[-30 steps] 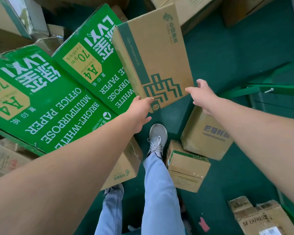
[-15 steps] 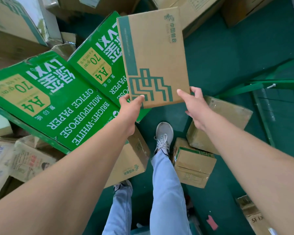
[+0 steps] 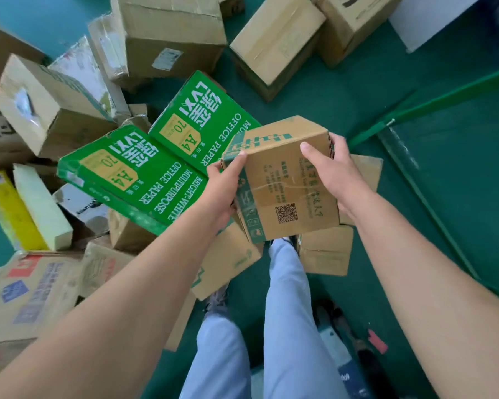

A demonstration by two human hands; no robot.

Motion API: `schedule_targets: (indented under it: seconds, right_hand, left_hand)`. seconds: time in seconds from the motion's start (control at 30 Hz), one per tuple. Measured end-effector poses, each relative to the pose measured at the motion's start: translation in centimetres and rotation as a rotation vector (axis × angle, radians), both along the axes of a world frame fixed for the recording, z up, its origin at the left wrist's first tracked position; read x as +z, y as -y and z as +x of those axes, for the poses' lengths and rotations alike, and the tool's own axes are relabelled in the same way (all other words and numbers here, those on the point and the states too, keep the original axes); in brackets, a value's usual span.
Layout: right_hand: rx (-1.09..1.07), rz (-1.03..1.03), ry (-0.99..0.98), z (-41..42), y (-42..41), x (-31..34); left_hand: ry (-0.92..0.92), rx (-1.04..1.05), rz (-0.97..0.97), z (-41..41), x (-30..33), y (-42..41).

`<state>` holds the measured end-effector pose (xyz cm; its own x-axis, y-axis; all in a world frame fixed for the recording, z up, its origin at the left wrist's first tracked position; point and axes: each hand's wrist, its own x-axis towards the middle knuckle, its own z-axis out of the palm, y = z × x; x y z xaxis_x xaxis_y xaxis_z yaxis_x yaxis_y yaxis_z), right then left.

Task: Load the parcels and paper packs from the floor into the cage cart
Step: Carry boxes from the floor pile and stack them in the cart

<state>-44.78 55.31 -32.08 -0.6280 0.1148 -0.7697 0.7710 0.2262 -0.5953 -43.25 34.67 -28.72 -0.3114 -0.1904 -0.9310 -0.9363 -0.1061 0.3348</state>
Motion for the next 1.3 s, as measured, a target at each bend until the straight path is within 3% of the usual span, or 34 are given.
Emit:
schedule_targets:
  seconds: [0.33,0.63,0.83,1.3]
  right_hand:
    - [-0.185,-0.003,-0.174,16.6,7.9,17.7]
    - [-0.374,-0.091,-0.14,32.2,13.8,29.6]
    - [-0.444,-0.105,-0.137,40.5,13.5,32.2]
    - [-0.818,-0.213,-0.131,63.4,9.3,31.5]
  left_hand:
    - [-0.227,-0.159,0.017,13.6,16.6,8.2]
    - [-0.383,-0.349,-0.025,24.5,27.7,13.5]
    - [-0.375,-0.534,-0.014,29.6,29.5,12.0]
    - [-0.393,-1.024,-0.04,43.7,30.4,1.4]
